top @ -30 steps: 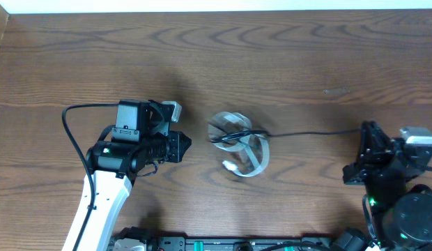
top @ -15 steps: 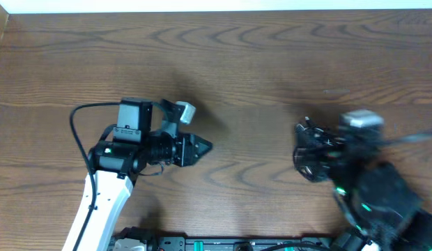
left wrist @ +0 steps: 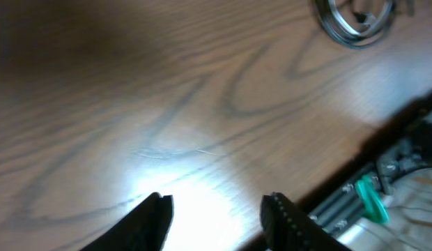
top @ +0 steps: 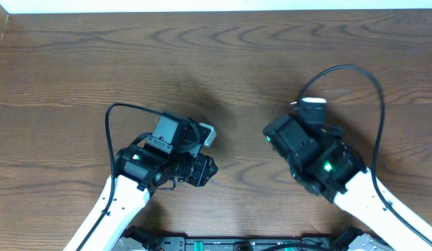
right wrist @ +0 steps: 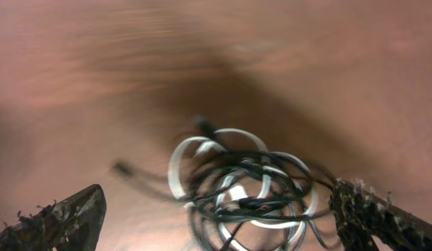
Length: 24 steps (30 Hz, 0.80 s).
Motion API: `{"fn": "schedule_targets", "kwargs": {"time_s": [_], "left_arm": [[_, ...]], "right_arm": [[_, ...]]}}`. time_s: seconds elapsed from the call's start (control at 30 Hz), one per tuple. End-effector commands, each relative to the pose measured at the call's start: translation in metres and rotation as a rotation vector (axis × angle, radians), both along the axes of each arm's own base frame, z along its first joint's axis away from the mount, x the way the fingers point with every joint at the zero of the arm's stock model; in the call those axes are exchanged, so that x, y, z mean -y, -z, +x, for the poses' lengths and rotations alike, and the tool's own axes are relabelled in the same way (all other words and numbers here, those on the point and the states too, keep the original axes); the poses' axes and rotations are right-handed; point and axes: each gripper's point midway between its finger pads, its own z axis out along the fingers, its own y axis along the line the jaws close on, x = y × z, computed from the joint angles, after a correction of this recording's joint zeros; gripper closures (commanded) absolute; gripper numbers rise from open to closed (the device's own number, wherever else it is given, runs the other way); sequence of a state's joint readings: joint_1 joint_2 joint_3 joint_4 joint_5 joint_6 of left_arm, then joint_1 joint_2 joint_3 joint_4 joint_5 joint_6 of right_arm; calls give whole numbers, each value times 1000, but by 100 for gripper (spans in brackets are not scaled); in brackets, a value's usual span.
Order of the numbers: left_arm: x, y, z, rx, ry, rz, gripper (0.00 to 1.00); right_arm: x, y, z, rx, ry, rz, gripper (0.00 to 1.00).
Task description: Untangle cables
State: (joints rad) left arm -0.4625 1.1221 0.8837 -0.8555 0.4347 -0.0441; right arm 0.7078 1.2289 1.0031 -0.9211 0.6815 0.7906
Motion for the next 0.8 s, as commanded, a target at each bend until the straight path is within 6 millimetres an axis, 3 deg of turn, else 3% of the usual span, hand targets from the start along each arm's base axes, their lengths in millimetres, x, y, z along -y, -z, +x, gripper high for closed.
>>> {"fn": "schedule_targets", "kwargs": {"time_s": [0.0,0.17,0.37,0.5,0.6,0.77], "left_arm": [[-13,5,10,40,-57,83,49],[-23,8,17,55,-117,132,46],[-23,8,16,53,-117,133,45],[-23,8,16,48,-119,133,44],[-23,9,14,42,-117,132,44],[-24,9,14,40,-117,133,44]], "right_arm": [[37,-3,8,143,371,117,1],[63,16,2,157,669,258,1],[69,33,-6,151,872,410,1],[73,48,-13,162,920,420,1],[74,72,-16,163,916,421,1],[72,103,-10,162,815,413,2]]}}
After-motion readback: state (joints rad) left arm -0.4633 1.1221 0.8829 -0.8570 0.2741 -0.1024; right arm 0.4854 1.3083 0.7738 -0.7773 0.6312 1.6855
